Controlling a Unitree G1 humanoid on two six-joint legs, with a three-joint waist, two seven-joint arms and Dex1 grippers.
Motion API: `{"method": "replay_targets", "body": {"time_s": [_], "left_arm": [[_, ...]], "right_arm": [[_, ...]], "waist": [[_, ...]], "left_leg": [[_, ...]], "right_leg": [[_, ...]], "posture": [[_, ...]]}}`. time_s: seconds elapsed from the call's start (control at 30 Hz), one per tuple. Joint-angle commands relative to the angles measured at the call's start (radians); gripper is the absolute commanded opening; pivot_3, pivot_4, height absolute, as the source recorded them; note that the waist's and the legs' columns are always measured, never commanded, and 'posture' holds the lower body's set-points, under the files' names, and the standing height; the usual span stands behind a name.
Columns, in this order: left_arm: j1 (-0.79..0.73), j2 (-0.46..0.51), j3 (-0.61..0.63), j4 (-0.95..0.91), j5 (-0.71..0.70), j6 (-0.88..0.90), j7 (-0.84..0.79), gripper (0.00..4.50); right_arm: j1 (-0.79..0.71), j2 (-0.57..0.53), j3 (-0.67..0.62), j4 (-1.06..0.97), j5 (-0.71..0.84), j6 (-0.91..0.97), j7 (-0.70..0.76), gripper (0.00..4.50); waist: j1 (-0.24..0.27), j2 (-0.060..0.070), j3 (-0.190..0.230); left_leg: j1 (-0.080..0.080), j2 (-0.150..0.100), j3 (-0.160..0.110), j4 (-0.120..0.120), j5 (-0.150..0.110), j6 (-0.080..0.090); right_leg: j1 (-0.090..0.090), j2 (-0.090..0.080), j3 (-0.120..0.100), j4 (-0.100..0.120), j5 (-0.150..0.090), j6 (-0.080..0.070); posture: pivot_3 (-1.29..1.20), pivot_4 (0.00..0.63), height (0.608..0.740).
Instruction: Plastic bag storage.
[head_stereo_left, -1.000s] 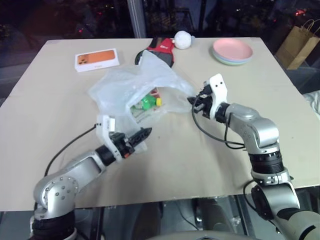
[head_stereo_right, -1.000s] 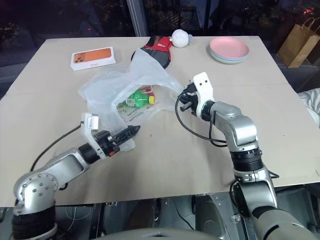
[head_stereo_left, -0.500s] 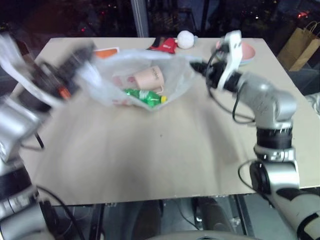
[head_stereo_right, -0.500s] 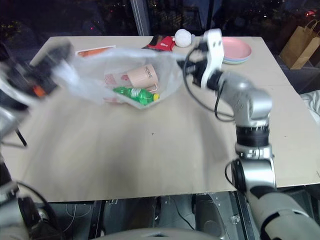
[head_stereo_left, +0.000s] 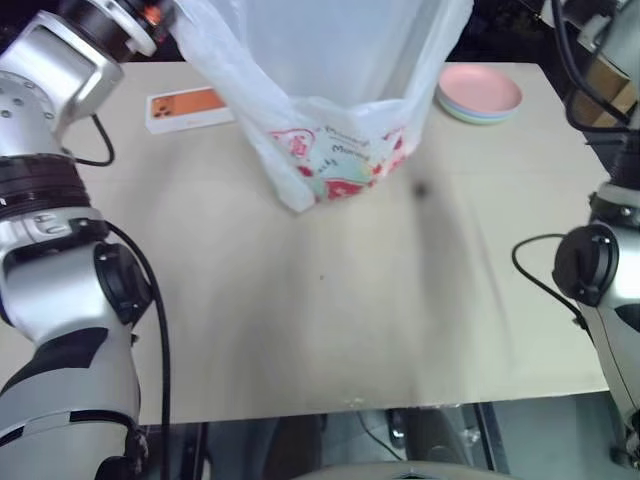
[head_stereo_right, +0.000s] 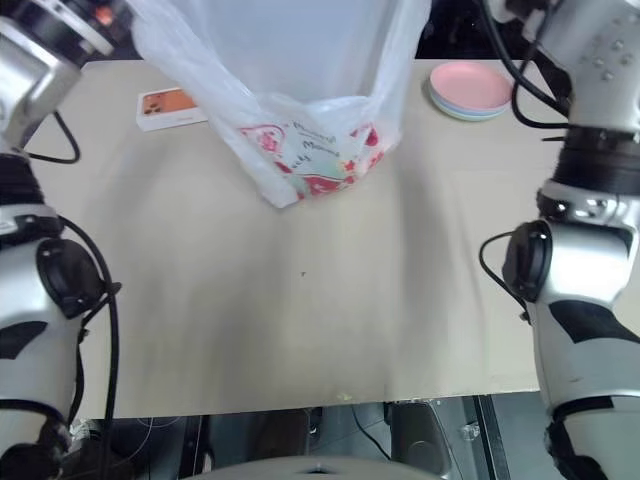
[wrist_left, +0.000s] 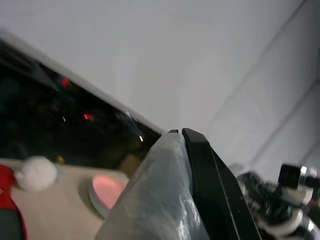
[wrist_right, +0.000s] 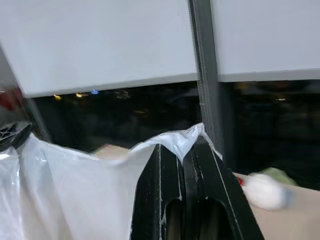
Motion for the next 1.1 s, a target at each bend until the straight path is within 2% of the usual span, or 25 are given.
{"method": "replay_targets", "body": {"time_s": [0.03, 0.13, 0.2, 0.33, 0.4, 0.47, 0.5, 0.53, 0.6, 0.63, 0.67, 0.7, 0.73, 0.87, 0.97, 1.0, 1.1], "left_arm": [[0.112, -0.054, 0.055, -0.193, -0.032, 0.055, 0.05, 0.07], [0.24, -0.104, 0.066, -0.35, -0.044, 0.095, 0.091, 0.07], [0.38, -0.11, 0.034, -0.502, -0.025, 0.122, 0.077, 0.07], [0.631, -0.061, -0.044, -0.703, 0.065, 0.129, -0.016, 0.07], [0.835, 0.006, -0.178, -0.763, 0.276, -0.022, -0.145, 0.07], [0.951, 0.02, -0.256, -0.779, 0.419, -0.154, -0.211, 0.07], [0.971, -0.01, -0.257, -0.77, 0.466, -0.215, -0.191, 0.07], [0.981, -0.033, -0.252, -0.762, 0.496, -0.255, -0.178, 0.07], [1.004, -0.067, -0.237, -0.749, 0.538, -0.306, -0.171, 0.07], [1.04, -0.074, -0.217, -0.772, 0.521, -0.32, -0.206, 0.02], [1.072, -0.083, -0.199, -0.795, 0.516, -0.34, -0.22, 0.44], [1.093, -0.089, -0.188, -0.812, 0.514, -0.355, -0.228, 0.56], [1.118, -0.096, -0.171, -0.837, 0.501, -0.359, -0.231, 0.74], [1.243, -0.103, -0.07, -0.92, 0.474, -0.368, -0.224, 2.62], [1.331, -0.089, 0.038, -0.918, 0.466, -0.348, -0.205, 3.99], [1.343, -0.087, 0.061, -0.913, 0.462, -0.341, -0.201, 4.45], [1.368, -0.063, 0.106, -0.882, 0.469, -0.339, -0.229, 4.49]], "right_arm": [[0.163, -0.027, -0.107, -0.335, 0.165, 0.185, -0.063, 0.0], [0.346, -0.023, -0.131, -0.564, 0.282, 0.302, -0.111, 0.0], [0.538, -0.007, -0.123, -0.74, 0.368, 0.359, -0.132, 0.0], [0.84, -0.02, -0.052, -0.935, 0.418, 0.361, -0.146, 0.0], [1.04, -0.095, 0.089, -0.956, 0.28, 0.286, -0.114, 0.0], [1.161, -0.133, 0.187, -0.919, 0.148, 0.178, -0.105, 0.0], [1.192, -0.151, 0.231, -0.893, 0.067, 0.091, -0.101, 0.0], [1.213, -0.166, 0.262, -0.877, 0.007, 0.021, -0.093, 0.0], [1.256, -0.16, 0.283, -0.851, -0.079, -0.137, -0.055, 0.0], [1.296, -0.161, 0.279, -0.86, -0.102, -0.225, -0.007, 0.27], [1.328, -0.161, 0.272, -0.869, -0.11, -0.286, 0.034, 0.54], [1.35, -0.162, 0.269, -0.875, -0.115, -0.326, 0.063, 0.62], [1.378, -0.164, 0.252, -0.882, -0.113, -0.342, 0.076, 1.0], [1.537, -0.199, 0.132, -0.921, -0.121, -0.405, 0.141, 2.94], [1.707, -0.218, -0.036, -0.966, -0.093, -0.436, 0.219, 4.39], [1.742, -0.219, -0.073, -0.972, -0.092, -0.45, 0.237, 4.5], [1.84, -0.207, -0.178, -0.966, -0.047, -0.463, 0.298, 4.5]], "waist": [[-0.002, 0.0, 0.0], [-0.008, 0.002, 0.001], [-0.01, 0.003, 0.0], [-0.004, 0.005, -0.001], [-0.004, 0.006, -0.002], [-0.002, 0.004, -0.004], [-0.001, 0.005, -0.004], [0.001, 0.004, -0.003], [0.007, 0.003, -0.003], [0.006, 0.003, -0.003], [0.006, 0.003, -0.003], [0.005, 0.003, -0.004], [0.005, 0.003, -0.005], [0.008, 0.003, -0.005], [0.013, 0.003, -0.005], [0.015, 0.002, -0.005], [0.022, 0.002, -0.005]], "left_leg": [[0.0, 0.0, 0.0, 0.0, 0.0, 0.0], [0.0, 0.0, 0.0, 0.002, 0.0, 0.0], [-0.001, 0.0, 0.0, 0.005, 0.0, 0.0], [0.014, 0.0, 0.003, 0.002, -0.003, 0.005], [0.013, 0.0, 0.003, 0.007, -0.003, 0.005], [0.023, 0.0, 0.004, 0.007, -0.003, 0.005], [0.032, 0.0, 0.004, 0.006, -0.003, 0.006], [0.034, 0.0, 0.005, 0.006, -0.003, 0.006], [0.03, 0.0, 0.003, 0.013, -0.003, 0.006], [0.029, 0.001, 0.001, 0.018, -0.003, 0.006], [0.03, 0.001, 0.001, 0.019, -0.003, 0.006], [0.03, 0.001, 0.002, 0.019, -0.003, 0.006], [0.031, 0.001, 0.002, 0.018, -0.003, 0.006], [0.029, 0.001, 0.002, 0.017, -0.004, 0.007], [0.03, 0.001, 0.002, 0.017, -0.006, 0.01], [0.03, 0.001, 0.002, 0.016, -0.006, 0.01], [0.031, 0.001, 0.002, 0.017, -0.006, 0.01]], "right_leg": [[0.0, 0.0, 0.0, 0.0, 0.0, 0.0], [-0.001, -0.001, 0.001, 0.004, 0.0, 0.0], [-0.003, -0.001, 0.001, 0.007, 0.0, 0.0], [0.009, 0.0, 0.004, 0.005, -0.001, 0.0], [0.009, 0.0, 0.005, 0.009, -0.001, 0.0], [0.018, 0.002, 0.007, 0.007, -0.001, 0.0], [0.026, 0.002, 0.007, 0.005, -0.004, -0.003], [0.028, 0.001, 0.007, 0.004, -0.006, -0.001], [0.027, 0.003, 0.007, 0.006, -0.004, 0.0], [0.028, 0.004, 0.007, 0.006, -0.001, 0.001], [0.029, 0.004, 0.008, 0.006, -0.001, 0.002], [0.03, 0.005, 0.008, 0.006, -0.001, 0.002], [0.031, 0.005, 0.009, 0.005, -0.001, 0.002], [0.03, 0.005, 0.009, 0.004, -0.001, 0.002], [0.031, 0.004, 0.009, 0.004, -0.002, 0.002], [0.031, 0.004, 0.009, 0.003, -0.003, 0.003], [0.031, 0.005, 0.009, 0.003, -0.004, 0.003]], "posture": [[0.0, 0.15, 0.74], [0.0, 0.15, 0.74], [0.0, 0.15, 0.74], [0.0, 0.15, 0.74], [0.0, 0.15, 0.74], [0.0, 0.15, 0.74], [0.0, 0.15, 0.74], [0.0, 0.15, 0.74], [0.0, 0.15, 0.74], [0.0, 0.15, 0.74], [0.0, 0.15, 0.74], [0.0, 0.15, 0.74], [0.0, 0.15, 0.74], [0.0, 0.15, 0.74], [0.0, 0.15, 0.74], [0.0, 0.15, 0.74], [0.0, 0.15, 0.74]]}}
